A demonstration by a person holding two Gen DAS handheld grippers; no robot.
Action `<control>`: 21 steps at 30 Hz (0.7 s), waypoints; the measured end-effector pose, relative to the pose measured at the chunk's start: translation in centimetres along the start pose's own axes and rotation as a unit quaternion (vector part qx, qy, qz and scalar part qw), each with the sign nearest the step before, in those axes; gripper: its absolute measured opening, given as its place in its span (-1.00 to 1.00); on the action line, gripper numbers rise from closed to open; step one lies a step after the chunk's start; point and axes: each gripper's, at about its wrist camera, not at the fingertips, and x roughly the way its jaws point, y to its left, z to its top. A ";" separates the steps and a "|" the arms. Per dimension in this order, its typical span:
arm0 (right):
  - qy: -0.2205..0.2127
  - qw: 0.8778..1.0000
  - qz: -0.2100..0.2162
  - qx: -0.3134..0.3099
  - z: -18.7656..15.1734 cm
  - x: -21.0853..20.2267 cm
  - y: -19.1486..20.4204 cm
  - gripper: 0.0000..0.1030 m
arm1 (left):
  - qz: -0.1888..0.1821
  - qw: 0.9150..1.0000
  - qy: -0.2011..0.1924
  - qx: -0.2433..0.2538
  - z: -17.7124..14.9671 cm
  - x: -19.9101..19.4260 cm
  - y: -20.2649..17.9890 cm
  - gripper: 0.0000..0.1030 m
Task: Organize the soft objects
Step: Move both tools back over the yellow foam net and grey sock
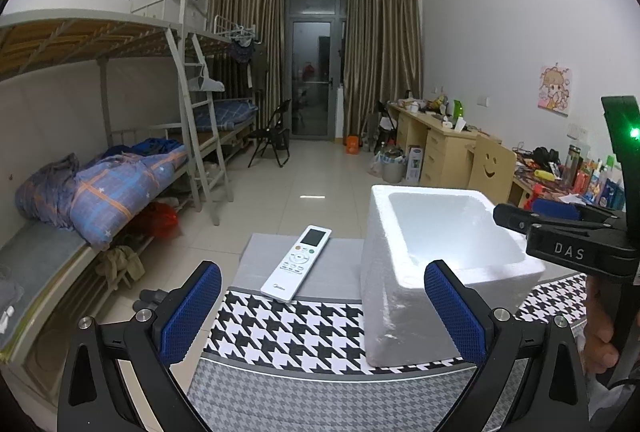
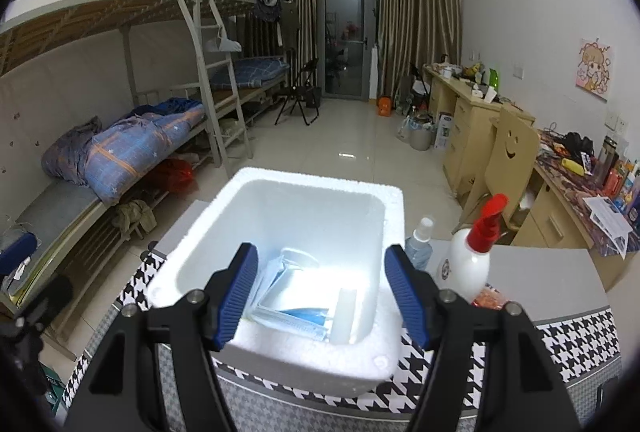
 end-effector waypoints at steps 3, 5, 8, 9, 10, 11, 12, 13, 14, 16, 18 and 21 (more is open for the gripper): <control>-0.009 1.000 0.002 0.000 -0.1 -1.3 0.2 0.38 | -0.005 1.000 -0.005 -0.002 0.0 -1.0 -0.3 0.98; -0.015 1.000 0.001 0.000 -0.3 -2.1 0.2 0.44 | -0.008 1.000 -0.008 -0.001 0.1 -1.6 -0.5 0.98; -0.025 1.000 0.003 0.000 -0.6 -3.3 0.0 0.65 | -0.008 1.000 -0.014 -0.001 -0.1 -2.4 -0.9 0.98; -0.031 1.000 0.003 0.002 -0.7 -3.7 -0.1 0.70 | -0.009 1.000 -0.015 0.000 -0.1 -2.7 -1.0 0.98; -0.036 0.999 0.003 0.004 -0.8 -4.1 -0.2 0.80 | -0.009 1.000 -0.015 0.000 -0.1 -2.7 -1.1 0.98; -0.040 0.999 0.003 0.006 -0.9 -4.4 -0.2 0.88 | -0.010 1.000 -0.015 0.001 -0.2 -2.9 -1.2 0.98; -0.044 0.999 0.006 0.007 -1.0 -4.8 -0.3 0.90 | -0.010 1.000 -0.015 0.000 -0.2 -3.1 -1.4 0.98; -0.046 0.999 0.007 0.006 -1.2 -5.1 -0.3 0.91 | -0.010 1.000 -0.015 0.000 -0.3 -3.1 -1.4 0.98; -0.047 0.999 0.008 0.004 -1.3 -5.3 -0.2 0.91 | -0.010 1.000 -0.015 0.000 -0.3 -3.2 -1.4 0.98; -0.051 0.999 0.008 -0.002 -1.5 -5.8 -0.1 0.91 | -0.011 1.000 -0.016 0.000 -0.4 -3.3 -1.5 0.98; -0.056 0.998 0.007 -0.004 -1.8 -6.4 -0.2 0.91 | -0.013 1.000 -0.017 0.002 -0.6 -3.8 -1.9 0.98; -0.059 0.998 0.012 -0.002 -2.2 -7.0 -0.5 0.91 | -0.015 1.000 -0.019 -0.001 -0.9 -4.4 -2.3 0.98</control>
